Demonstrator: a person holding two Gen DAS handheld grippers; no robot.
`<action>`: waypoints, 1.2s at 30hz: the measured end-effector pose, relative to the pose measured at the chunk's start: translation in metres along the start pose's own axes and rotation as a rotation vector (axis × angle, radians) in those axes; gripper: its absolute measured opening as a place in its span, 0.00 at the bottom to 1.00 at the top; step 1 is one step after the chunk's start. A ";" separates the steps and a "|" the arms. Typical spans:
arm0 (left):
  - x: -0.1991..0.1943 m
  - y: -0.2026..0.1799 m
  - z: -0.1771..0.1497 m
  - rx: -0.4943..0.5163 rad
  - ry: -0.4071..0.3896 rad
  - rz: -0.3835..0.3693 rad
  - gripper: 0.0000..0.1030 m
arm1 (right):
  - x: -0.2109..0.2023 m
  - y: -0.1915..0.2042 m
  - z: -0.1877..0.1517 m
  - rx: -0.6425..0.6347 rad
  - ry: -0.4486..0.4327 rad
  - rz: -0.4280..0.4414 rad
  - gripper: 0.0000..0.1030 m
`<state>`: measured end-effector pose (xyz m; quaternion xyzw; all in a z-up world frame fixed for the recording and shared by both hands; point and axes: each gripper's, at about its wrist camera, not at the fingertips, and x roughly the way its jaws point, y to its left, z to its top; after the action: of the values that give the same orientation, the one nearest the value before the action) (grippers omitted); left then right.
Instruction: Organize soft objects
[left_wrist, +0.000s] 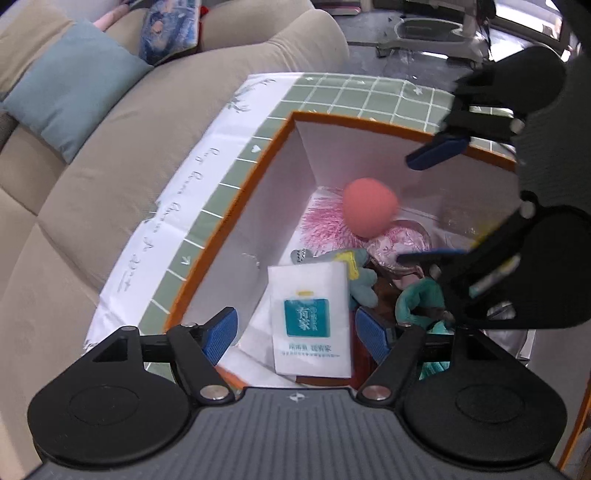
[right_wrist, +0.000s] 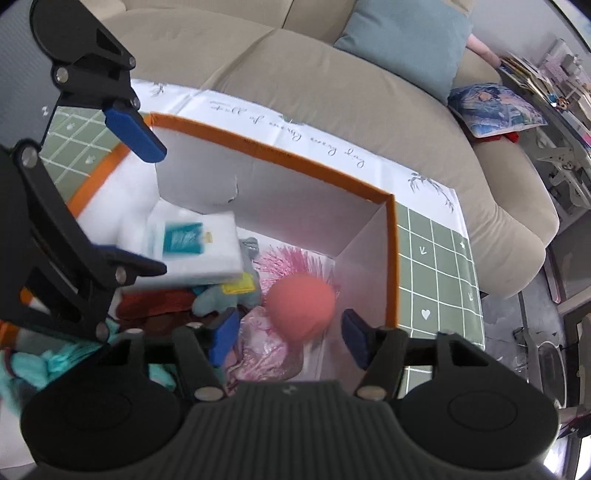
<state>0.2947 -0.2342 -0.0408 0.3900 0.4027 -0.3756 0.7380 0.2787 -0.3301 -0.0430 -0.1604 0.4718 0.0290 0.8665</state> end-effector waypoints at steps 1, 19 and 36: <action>-0.004 0.001 0.000 -0.010 -0.005 0.005 0.83 | -0.006 0.000 -0.001 0.009 -0.007 0.004 0.65; -0.144 -0.024 -0.064 -0.226 -0.253 0.096 0.80 | -0.142 0.031 -0.041 0.092 -0.280 0.036 0.78; -0.215 -0.096 -0.168 -0.643 -0.486 0.333 0.80 | -0.197 0.091 -0.122 0.342 -0.425 0.050 0.81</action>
<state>0.0764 -0.0748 0.0618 0.1002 0.2455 -0.1879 0.9457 0.0526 -0.2615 0.0360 0.0098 0.2811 0.0034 0.9596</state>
